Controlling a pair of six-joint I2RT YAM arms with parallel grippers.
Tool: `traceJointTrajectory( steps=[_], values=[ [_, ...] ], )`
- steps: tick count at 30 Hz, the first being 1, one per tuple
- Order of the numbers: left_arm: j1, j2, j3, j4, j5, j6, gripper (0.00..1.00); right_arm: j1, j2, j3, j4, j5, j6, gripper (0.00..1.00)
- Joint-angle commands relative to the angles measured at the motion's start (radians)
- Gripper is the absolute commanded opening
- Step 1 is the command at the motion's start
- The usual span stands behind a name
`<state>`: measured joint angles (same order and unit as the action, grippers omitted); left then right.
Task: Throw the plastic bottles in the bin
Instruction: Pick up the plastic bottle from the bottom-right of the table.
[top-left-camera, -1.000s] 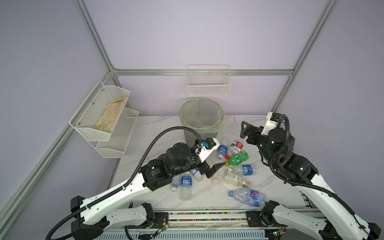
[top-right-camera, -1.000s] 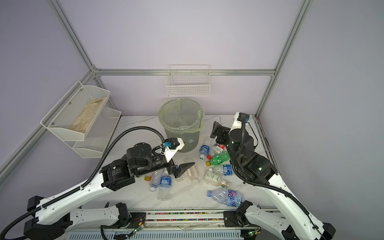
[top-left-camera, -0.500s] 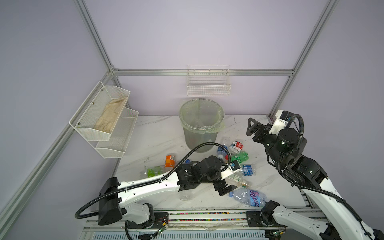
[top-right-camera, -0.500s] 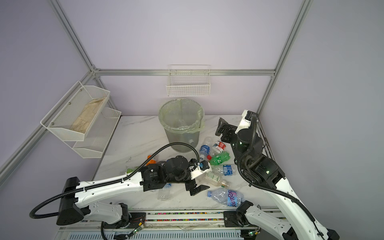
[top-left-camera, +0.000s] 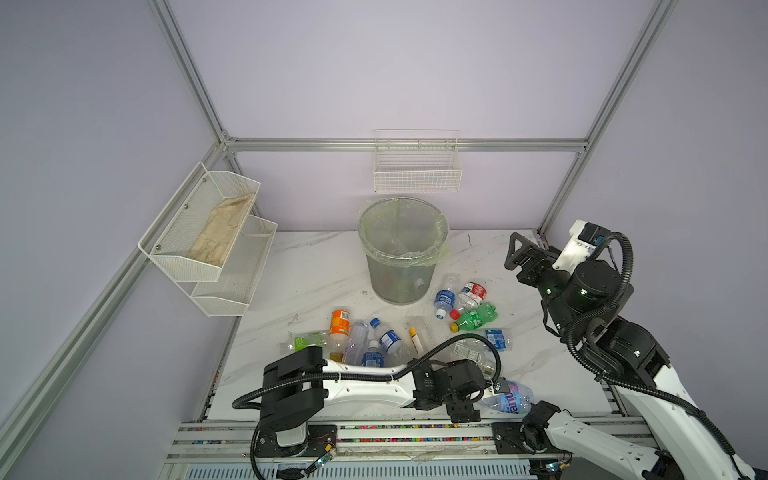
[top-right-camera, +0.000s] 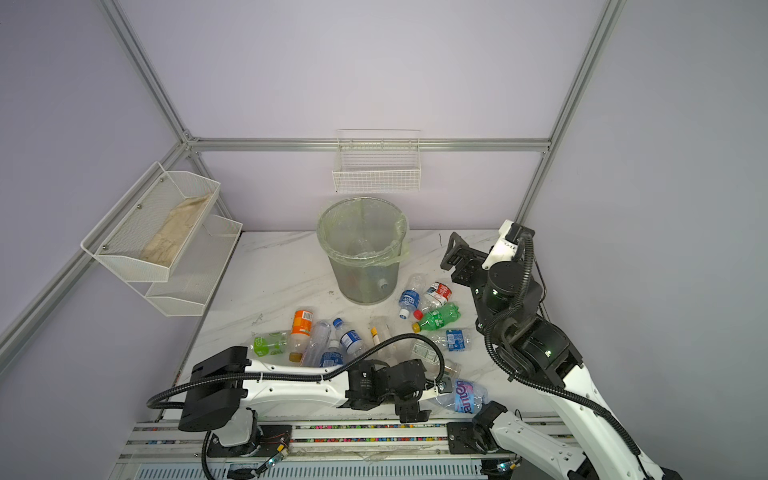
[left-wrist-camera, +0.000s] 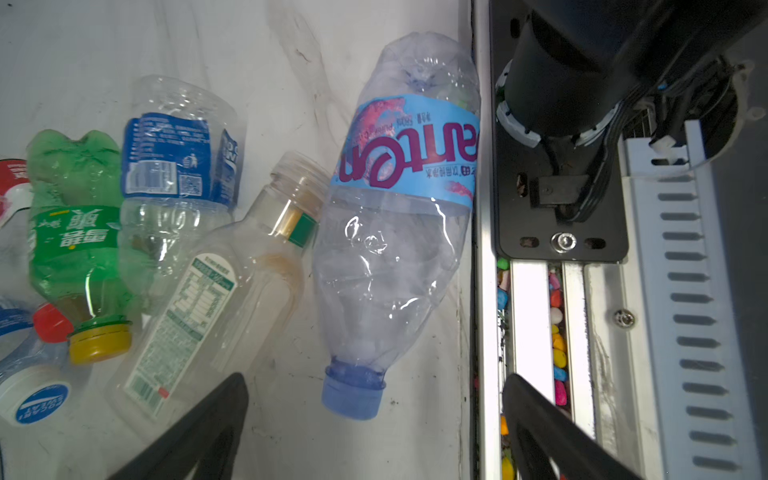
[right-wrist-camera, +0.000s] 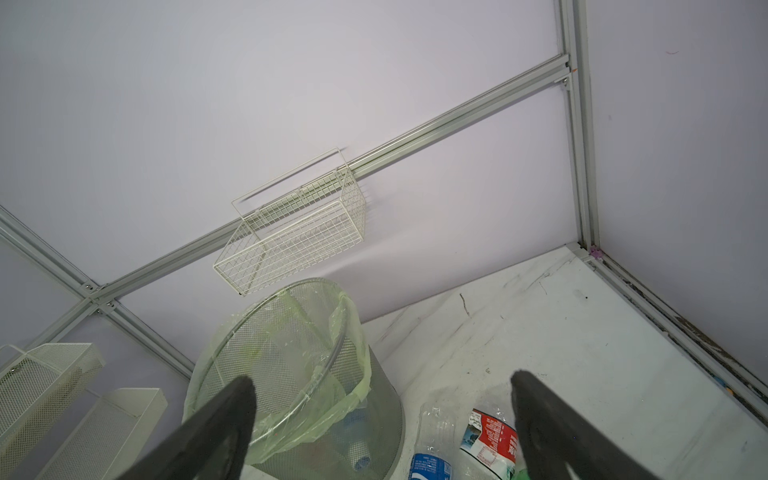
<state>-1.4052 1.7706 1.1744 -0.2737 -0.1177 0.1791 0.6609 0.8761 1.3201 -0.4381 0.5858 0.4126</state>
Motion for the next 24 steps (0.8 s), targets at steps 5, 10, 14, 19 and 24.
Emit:
traceJointTrajectory(
  steps=[5,10,14,19,24],
  values=[
    [-0.035,0.099,0.164,0.013,-0.003,0.077,0.93,-0.004,-0.014,-0.003,0.0,0.017,-0.011,0.97],
    [-0.035,0.125,0.194,0.013,-0.016,0.085,0.92,-0.006,-0.018,-0.013,0.001,0.013,-0.008,0.97],
    [-0.037,0.134,0.207,0.014,-0.035,0.087,0.92,-0.004,-0.022,-0.017,0.0,0.01,-0.005,0.97],
    [-0.041,0.154,0.221,0.01,-0.039,0.089,0.93,-0.004,-0.028,-0.019,-0.001,0.008,-0.007,0.97],
    [-0.043,0.191,0.242,0.007,-0.07,0.091,0.95,-0.004,-0.034,-0.023,-0.001,0.006,-0.007,0.97]
  ],
)
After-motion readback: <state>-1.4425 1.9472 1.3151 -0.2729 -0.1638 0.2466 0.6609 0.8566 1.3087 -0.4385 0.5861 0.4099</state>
